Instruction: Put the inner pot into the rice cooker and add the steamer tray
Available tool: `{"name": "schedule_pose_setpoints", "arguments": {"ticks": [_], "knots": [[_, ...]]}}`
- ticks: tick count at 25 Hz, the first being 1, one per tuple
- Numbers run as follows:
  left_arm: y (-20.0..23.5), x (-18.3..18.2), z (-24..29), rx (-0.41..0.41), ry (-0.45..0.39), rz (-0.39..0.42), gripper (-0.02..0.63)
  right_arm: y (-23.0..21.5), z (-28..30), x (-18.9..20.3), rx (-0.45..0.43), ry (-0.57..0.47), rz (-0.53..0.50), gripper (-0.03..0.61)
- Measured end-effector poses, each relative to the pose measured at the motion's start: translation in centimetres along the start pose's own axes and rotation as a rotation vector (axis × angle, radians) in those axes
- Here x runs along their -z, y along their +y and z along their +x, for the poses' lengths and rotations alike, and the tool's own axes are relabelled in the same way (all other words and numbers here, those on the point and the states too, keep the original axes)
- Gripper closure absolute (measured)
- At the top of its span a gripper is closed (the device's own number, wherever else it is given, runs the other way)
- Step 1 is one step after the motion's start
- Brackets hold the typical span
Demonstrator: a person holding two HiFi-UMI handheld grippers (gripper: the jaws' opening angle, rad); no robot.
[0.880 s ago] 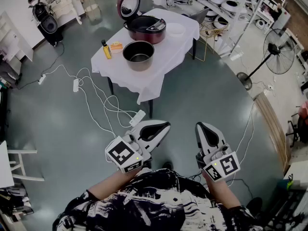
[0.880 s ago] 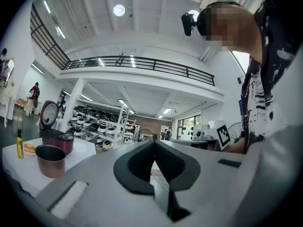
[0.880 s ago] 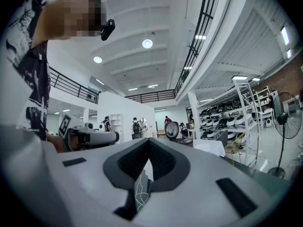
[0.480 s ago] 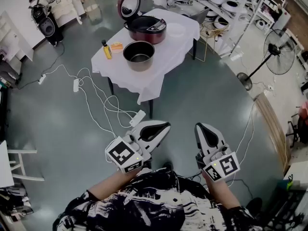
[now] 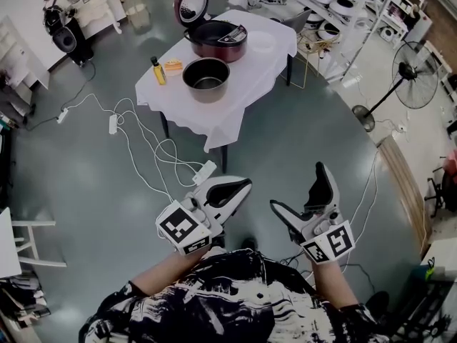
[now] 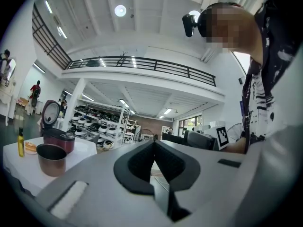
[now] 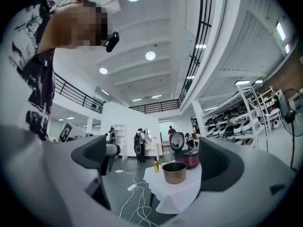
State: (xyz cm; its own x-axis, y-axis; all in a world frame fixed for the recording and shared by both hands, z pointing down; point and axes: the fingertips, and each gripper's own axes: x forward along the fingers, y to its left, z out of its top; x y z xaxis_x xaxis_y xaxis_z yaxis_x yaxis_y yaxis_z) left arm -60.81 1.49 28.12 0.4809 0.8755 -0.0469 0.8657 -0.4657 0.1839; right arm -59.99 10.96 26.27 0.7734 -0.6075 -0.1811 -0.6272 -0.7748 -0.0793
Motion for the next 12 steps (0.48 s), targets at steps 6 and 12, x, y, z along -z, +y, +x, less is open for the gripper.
{"name": "schedule_pose_setpoints", "arguments": {"ticks": [6,12], "knots": [[-0.2,0.3,0.8,0.007,0.012,-0.004,0.609,-1.2,-0.4,0.3,0.012,0.022,0.022,0.025],[-0.6,1.1,4.0,0.004,0.017,-0.002,0.609,-3.5,-2.0,0.8,-0.006,0.05,0.023,0.025]]}}
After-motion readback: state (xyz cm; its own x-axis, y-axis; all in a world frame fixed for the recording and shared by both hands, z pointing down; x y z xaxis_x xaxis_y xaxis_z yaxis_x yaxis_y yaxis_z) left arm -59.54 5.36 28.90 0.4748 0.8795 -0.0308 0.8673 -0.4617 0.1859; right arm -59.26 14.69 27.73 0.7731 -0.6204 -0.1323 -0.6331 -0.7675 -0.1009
